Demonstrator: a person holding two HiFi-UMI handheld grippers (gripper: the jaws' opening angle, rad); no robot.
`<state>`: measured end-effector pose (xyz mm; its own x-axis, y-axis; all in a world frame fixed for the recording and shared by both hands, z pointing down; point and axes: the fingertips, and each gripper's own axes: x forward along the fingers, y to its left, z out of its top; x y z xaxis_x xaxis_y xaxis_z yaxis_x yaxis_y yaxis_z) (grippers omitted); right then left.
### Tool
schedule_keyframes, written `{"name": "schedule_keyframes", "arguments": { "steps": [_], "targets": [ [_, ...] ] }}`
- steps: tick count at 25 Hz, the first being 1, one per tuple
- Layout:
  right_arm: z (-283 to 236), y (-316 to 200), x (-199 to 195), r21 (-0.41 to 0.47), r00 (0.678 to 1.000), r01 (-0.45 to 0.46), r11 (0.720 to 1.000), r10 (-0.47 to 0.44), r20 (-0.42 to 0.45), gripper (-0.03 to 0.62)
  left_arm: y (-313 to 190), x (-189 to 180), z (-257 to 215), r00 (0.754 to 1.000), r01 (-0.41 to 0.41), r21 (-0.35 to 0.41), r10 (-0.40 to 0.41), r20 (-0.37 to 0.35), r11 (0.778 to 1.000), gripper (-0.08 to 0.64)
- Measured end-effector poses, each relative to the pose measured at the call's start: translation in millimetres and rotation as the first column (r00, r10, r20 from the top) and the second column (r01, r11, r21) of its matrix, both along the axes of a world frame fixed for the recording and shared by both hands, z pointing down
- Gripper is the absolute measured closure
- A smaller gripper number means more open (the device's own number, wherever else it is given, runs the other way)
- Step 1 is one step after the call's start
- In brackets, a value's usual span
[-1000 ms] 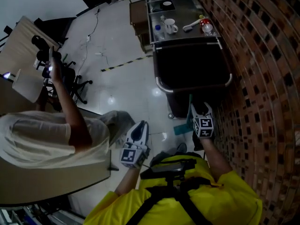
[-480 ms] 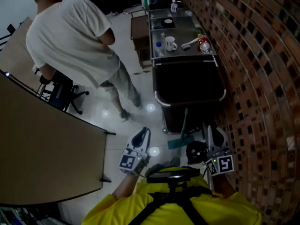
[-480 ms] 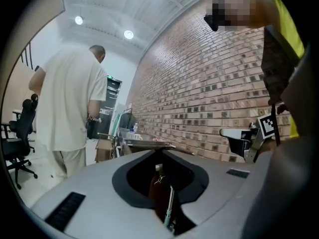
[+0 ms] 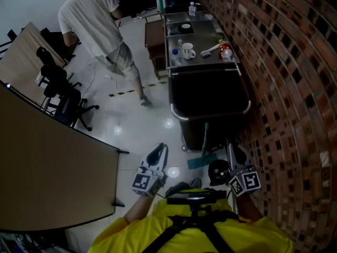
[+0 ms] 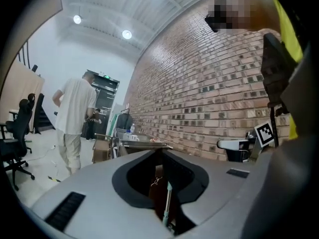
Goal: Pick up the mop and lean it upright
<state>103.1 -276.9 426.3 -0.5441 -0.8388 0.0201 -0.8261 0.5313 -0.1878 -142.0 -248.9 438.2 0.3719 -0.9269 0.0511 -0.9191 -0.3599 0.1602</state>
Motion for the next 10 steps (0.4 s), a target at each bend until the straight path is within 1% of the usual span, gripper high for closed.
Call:
{"name": "schedule_keyframes", "arguments": {
  "steps": [10],
  "targets": [
    [10.3,-4.8,10.9,-0.026,1.0,-0.015,1.0,0.016,0.02,0.589,-16.2,18.2,3.7,0.999,-0.033,-0.011,0.033,-0.021,0.999,0.512]
  ]
}}
